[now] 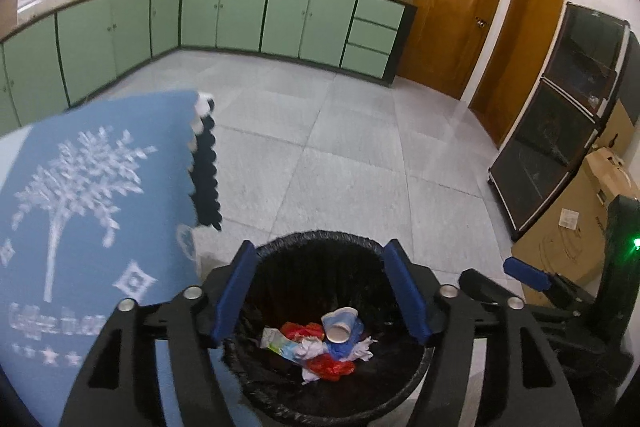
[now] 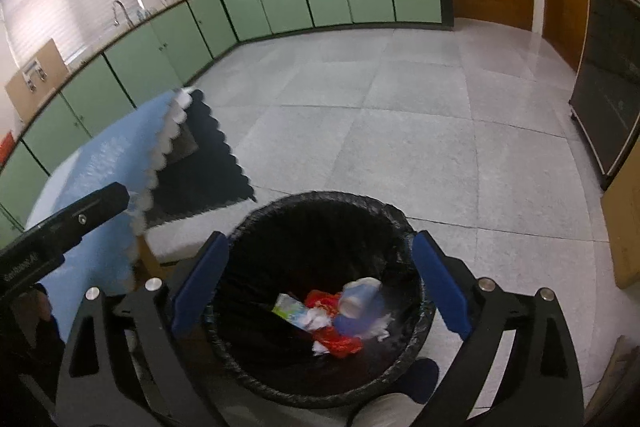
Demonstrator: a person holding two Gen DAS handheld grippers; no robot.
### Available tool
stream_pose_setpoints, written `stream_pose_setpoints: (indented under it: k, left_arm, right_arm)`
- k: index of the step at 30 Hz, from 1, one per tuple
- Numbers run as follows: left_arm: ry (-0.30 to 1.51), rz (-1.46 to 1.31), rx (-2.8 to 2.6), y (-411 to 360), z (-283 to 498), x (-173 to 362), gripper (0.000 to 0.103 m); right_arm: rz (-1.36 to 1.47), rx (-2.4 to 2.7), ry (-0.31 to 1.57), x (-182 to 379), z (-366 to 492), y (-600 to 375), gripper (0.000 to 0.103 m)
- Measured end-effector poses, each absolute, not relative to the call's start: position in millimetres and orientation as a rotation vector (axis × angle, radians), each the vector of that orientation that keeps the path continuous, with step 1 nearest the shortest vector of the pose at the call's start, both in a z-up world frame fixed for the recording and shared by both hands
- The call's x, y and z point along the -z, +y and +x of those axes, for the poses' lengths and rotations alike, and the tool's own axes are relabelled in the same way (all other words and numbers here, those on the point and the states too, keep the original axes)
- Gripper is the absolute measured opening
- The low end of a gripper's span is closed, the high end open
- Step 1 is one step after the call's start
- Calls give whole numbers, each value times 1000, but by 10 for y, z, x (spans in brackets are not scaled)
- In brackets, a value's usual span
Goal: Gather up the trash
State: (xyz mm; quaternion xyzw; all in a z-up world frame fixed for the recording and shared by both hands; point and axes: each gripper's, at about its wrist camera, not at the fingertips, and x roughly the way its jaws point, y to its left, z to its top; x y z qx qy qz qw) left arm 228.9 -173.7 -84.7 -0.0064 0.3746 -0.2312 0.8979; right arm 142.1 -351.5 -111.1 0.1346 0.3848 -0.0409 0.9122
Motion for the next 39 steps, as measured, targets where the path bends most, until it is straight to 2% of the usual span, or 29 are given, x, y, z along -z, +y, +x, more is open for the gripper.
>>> stream_pose_setpoints:
  k: [4,6,10,23,39]
  left_arm:
    - [753,-25,475,-1573,2135,627,81]
    - [741,-23,460,-1490,2029,527,88]
    - [718,-22,447,-1315,1791,354,96]
    - [650,-19,380,-928,1176,16,97]
    - [595,-12,370,-809,942,-151,97]
  right_arm:
    - [263,34,742,797,1209,-3413,97]
    - [250,11,720,656,1115,-3343,97]
    - [213,-29,691,396,928,-3176,98]
    - [143,-72,631,-30,481,-2851,98]
    - [113,-74,581,-191,306,-2701,98]
